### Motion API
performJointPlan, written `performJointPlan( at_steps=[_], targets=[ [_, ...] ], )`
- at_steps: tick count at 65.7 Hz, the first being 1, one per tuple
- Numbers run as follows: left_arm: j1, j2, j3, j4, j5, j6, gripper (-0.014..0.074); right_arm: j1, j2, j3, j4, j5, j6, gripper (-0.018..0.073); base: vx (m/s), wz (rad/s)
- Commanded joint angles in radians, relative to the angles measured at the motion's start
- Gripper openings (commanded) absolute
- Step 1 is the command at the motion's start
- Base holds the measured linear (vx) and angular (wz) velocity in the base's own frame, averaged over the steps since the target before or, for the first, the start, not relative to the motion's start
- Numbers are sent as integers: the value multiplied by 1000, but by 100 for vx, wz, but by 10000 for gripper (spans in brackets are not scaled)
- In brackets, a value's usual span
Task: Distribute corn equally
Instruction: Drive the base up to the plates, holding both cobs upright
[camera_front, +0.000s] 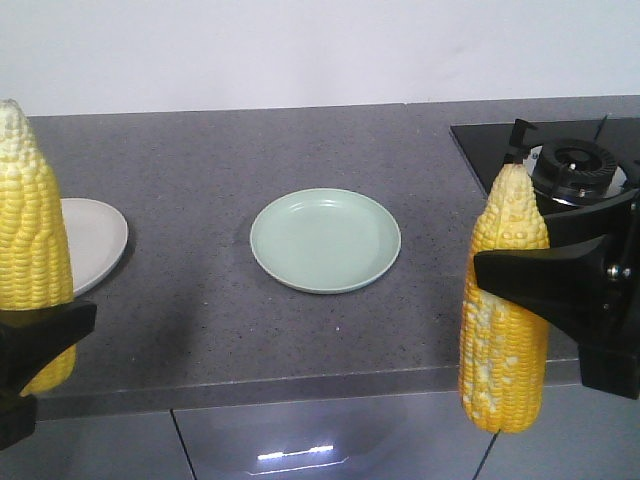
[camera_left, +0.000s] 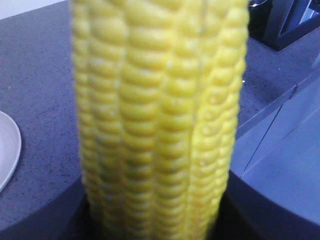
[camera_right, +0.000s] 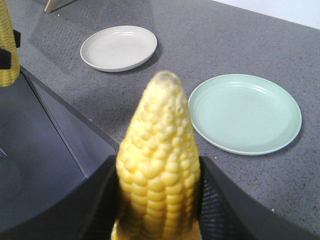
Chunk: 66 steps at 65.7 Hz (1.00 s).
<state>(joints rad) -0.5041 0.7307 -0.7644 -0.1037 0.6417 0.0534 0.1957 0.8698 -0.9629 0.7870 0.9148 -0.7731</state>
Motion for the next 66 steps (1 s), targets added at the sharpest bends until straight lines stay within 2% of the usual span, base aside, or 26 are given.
performJointPlan(
  at_steps=[1, 66],
  targets=[
    [-3, -4, -27, -7, -71, 0, 286, -2, -10, -25, 39, -43, -9, 228, 5, 6],
    [-3, -4, -27, -7, -71, 0, 286, -2, -10, -25, 39, -43, -9, 228, 5, 5]
  ],
)
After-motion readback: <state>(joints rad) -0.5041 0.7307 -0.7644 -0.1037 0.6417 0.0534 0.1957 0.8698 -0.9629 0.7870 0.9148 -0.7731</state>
